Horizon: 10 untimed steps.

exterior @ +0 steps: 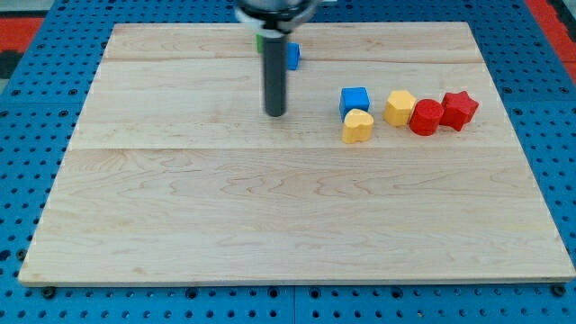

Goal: Move the blue triangle away from the green star

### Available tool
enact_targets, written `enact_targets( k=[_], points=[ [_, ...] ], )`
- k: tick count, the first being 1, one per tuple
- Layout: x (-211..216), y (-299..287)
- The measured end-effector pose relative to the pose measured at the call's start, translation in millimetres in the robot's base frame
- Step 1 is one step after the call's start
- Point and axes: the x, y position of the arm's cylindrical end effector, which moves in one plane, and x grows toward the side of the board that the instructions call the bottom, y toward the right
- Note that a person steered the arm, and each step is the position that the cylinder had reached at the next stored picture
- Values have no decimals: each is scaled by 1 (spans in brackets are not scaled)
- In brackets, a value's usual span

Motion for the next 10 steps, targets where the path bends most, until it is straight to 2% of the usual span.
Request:
enact_targets(
  k=[1, 2, 7, 8, 10],
  points=[
    [-11, -71],
    [-37, -89],
    [-102, -39],
    [-115, -10],
    [-122, 130]
  ],
)
